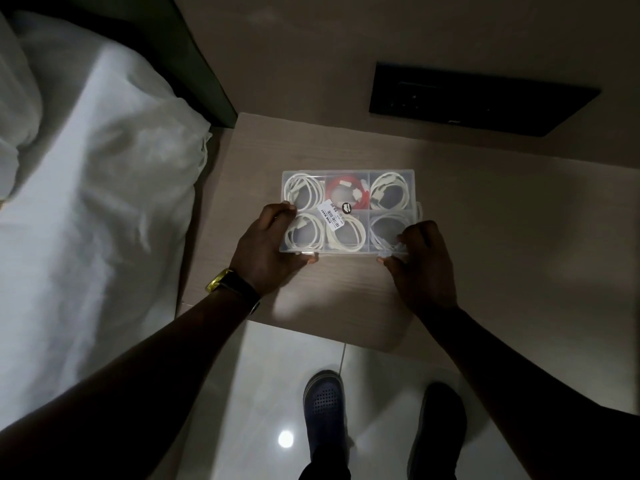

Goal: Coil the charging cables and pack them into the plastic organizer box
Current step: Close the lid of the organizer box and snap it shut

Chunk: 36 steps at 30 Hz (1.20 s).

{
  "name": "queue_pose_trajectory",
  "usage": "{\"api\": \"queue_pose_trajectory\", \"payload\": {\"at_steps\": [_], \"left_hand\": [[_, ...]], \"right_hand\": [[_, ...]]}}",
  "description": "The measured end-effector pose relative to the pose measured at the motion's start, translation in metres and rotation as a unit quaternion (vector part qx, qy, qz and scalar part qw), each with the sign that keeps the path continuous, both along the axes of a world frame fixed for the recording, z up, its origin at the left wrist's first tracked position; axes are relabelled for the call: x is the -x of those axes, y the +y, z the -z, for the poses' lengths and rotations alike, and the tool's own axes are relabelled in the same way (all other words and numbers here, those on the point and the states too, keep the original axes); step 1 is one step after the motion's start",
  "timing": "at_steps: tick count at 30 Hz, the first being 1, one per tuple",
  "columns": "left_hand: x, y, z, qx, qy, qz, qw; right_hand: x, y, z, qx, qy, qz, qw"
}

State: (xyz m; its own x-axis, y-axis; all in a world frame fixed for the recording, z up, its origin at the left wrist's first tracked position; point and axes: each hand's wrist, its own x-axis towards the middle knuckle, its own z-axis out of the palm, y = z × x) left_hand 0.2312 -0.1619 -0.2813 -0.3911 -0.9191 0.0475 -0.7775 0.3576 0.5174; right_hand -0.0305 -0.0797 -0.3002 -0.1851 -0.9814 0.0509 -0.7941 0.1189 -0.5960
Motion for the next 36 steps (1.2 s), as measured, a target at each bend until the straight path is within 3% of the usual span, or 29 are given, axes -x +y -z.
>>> {"api": "queue_pose_trajectory", "payload": {"at_steps": [10, 14, 18, 27, 30, 32, 34, 36], "left_hand": [[0.009, -0.012, -0.003, 0.032, -0.102, 0.056, 0.993], [0.006, -0.014, -0.008, 0.013, -0.072, 0.054, 0.996], [-0.001, -0.015, -0.008, 0.026, -0.046, 0.062, 0.997], [0.007, -0.013, 0.011, 0.074, -0.064, 0.067, 0.993], [0.008, -0.011, 0.003, 0.055, 0.003, 0.020, 0.998], [0.007, -0.008, -0.001, -0.017, 0.103, -0.035, 0.994], [0.015, -0.007, -0.002, -0.073, 0.196, -0.112, 0.971], [0.033, -0.013, -0.001, -0.121, 0.220, -0.217, 0.943]], "right_hand": [[0.004, -0.007, -0.003, 0.003, 0.042, -0.038, 0.998], [0.014, -0.007, -0.006, -0.001, -0.006, -0.058, 0.998], [0.016, -0.003, -0.006, -0.013, -0.048, -0.006, 0.999], [0.014, 0.002, 0.006, 0.036, 0.011, -0.059, 0.998], [0.014, 0.005, 0.004, 0.023, -0.051, -0.023, 0.998], [0.014, 0.008, 0.003, 0.014, -0.098, 0.047, 0.994], [0.017, 0.010, 0.002, 0.034, -0.139, 0.109, 0.984], [0.023, 0.009, 0.001, 0.038, -0.200, 0.163, 0.965]]}}
